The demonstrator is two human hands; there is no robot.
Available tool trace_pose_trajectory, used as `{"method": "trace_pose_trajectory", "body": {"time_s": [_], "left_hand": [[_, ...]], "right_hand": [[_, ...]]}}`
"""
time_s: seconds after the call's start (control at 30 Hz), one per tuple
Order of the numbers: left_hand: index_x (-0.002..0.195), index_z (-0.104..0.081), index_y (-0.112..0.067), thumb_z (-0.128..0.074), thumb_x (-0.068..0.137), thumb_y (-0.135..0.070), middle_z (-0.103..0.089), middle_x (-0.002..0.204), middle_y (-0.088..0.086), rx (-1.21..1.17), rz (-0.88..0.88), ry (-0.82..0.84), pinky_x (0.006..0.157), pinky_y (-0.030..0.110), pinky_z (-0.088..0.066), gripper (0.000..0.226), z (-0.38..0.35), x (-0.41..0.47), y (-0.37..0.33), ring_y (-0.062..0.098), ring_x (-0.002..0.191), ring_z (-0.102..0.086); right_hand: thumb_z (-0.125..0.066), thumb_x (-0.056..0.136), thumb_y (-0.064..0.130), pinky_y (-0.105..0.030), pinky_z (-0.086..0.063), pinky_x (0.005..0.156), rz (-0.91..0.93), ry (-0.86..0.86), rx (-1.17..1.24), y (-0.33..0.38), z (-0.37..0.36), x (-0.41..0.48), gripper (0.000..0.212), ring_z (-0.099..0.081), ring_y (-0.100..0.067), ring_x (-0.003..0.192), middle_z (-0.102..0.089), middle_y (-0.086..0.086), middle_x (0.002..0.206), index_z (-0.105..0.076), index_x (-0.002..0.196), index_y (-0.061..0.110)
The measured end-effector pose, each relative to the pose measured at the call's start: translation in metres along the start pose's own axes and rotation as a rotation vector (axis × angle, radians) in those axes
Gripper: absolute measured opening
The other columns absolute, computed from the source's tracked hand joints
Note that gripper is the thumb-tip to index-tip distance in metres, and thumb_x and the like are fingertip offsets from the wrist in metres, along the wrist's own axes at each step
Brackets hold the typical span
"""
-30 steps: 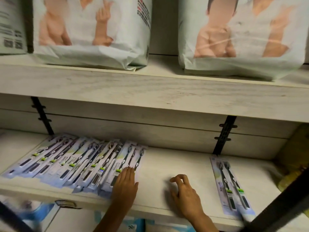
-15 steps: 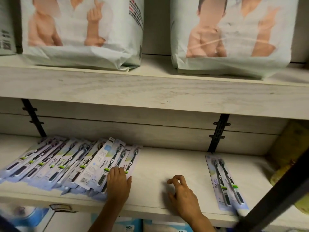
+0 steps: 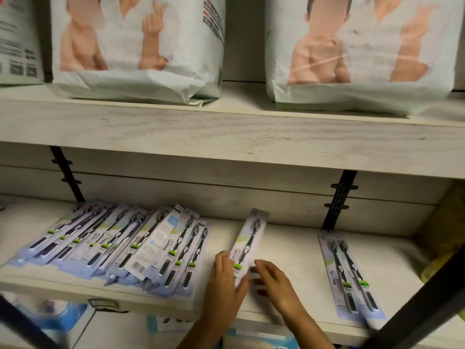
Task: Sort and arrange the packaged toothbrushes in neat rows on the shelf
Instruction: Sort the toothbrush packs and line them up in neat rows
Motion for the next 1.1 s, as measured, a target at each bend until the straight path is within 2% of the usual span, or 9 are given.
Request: {"method": "trace_pose_trajectory", "body": {"time_s": [0.13, 0.27, 0.4, 0.47, 0.53, 0.67, 0.8, 0.93, 1.1], "left_hand": [[0.125, -0.042, -0.013, -0.055, 0.08, -0.035, -0.04, 0.12, -0.01, -0.111, -0.103, -0.014, 0.091, 0.018, -0.044, 0.052, -0.013, -0.011, -0.028, 0.007, 0.107, -0.052], [0.111, -0.044, -0.028, -0.057, 0.076, -0.038, -0.052, 0.105, -0.011, -0.23, -0.132, 0.052, 0.078, 0.011, -0.046, 0.038, -0.001, -0.016, -0.034, 0.0, 0.093, -0.055], [0.106, -0.059, -0.017, -0.051, 0.082, -0.03, -0.059, 0.097, -0.007, 0.226, -0.06, -0.133, 0.074, 0.018, -0.048, 0.028, 0.033, 0.014, 0.023, 0.006, 0.085, -0.056], [0.093, -0.066, -0.013, -0.048, 0.079, -0.031, -0.064, 0.089, 0.002, 0.57, -0.029, -0.046, 0.071, 0.029, -0.051, 0.029, 0.037, 0.029, 0.056, 0.015, 0.081, -0.058], [0.085, -0.069, -0.012, -0.064, 0.073, -0.032, -0.064, 0.084, 0.005, 0.809, 0.042, 0.019, 0.073, 0.033, -0.048, 0.023, 0.039, 0.034, 0.081, 0.019, 0.08, -0.058], [0.092, -0.068, -0.011, -0.065, 0.077, -0.04, -0.063, 0.092, 0.007, 0.986, 0.046, 0.147, 0.081, 0.036, -0.045, 0.033, 0.035, 0.031, 0.094, 0.022, 0.09, -0.057], [0.078, -0.07, -0.004, -0.081, 0.059, -0.039, -0.063, 0.08, 0.012, 0.96, 0.044, 0.158, 0.071, 0.039, -0.05, 0.041, 0.032, 0.037, 0.096, 0.026, 0.079, -0.059], [0.117, -0.057, -0.007, -0.043, 0.093, -0.044, -0.054, 0.119, 0.008, 0.995, 0.07, 0.072, 0.099, 0.033, -0.037, 0.046, 0.036, 0.039, 0.091, 0.021, 0.113, -0.046], [0.113, -0.058, -0.006, -0.042, 0.094, -0.042, -0.056, 0.115, 0.007, 0.91, 0.097, 0.066, 0.095, 0.03, -0.039, 0.044, 0.035, 0.038, 0.09, 0.018, 0.108, -0.047]], "right_hand": [[-0.058, 0.091, 0.025, -0.034, -0.054, 0.082, -0.006, -0.045, 0.141, 0.003, 0.006, 0.002, 0.018, -0.069, -0.02, 0.089, -0.071, -0.007, 0.098, -0.057, 0.104, 0.013], [-0.06, 0.09, 0.015, -0.027, -0.056, 0.071, 0.006, -0.102, 0.139, 0.002, 0.016, 0.002, 0.019, -0.069, -0.019, 0.084, -0.071, -0.011, 0.098, -0.054, 0.107, 0.01], [-0.058, 0.091, 0.012, -0.013, -0.049, 0.05, 0.01, -0.102, 0.191, -0.001, 0.025, -0.002, 0.014, -0.068, -0.011, 0.072, -0.071, -0.007, 0.091, -0.053, 0.104, 0.01], [-0.058, 0.091, 0.012, -0.013, -0.049, 0.049, 0.014, -0.1, 0.187, -0.003, 0.026, -0.003, 0.015, -0.069, -0.012, 0.072, -0.071, -0.007, 0.091, -0.053, 0.104, 0.009], [-0.058, 0.091, 0.012, -0.015, -0.051, 0.052, 0.02, -0.094, 0.177, -0.004, 0.026, -0.004, 0.015, -0.069, -0.015, 0.076, -0.071, -0.008, 0.093, -0.053, 0.104, 0.009], [-0.058, 0.09, 0.012, -0.025, -0.058, 0.064, 0.029, -0.071, 0.162, -0.005, 0.022, -0.004, 0.011, -0.071, -0.02, 0.08, -0.072, -0.007, 0.093, -0.053, 0.099, 0.016], [-0.059, 0.089, 0.011, -0.037, -0.058, 0.076, 0.033, -0.08, 0.158, -0.007, 0.022, -0.002, 0.017, -0.071, -0.025, 0.084, -0.073, -0.011, 0.094, -0.054, 0.106, 0.01], [-0.059, 0.09, 0.011, -0.03, -0.059, 0.07, 0.03, -0.081, 0.165, -0.007, 0.02, -0.002, 0.014, -0.071, -0.021, 0.081, -0.073, -0.008, 0.092, -0.054, 0.103, 0.013], [-0.059, 0.09, 0.014, -0.028, -0.058, 0.068, 0.023, -0.081, 0.135, -0.007, 0.017, -0.001, 0.015, -0.071, -0.02, 0.084, -0.072, -0.008, 0.097, -0.054, 0.104, 0.015]]}}
Point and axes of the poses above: each hand's wrist, its own x-axis towards the middle knuckle, its own z-axis out of the back of the hand, y = z × x, the point moved 7 cm from there along x, towards the middle knuckle
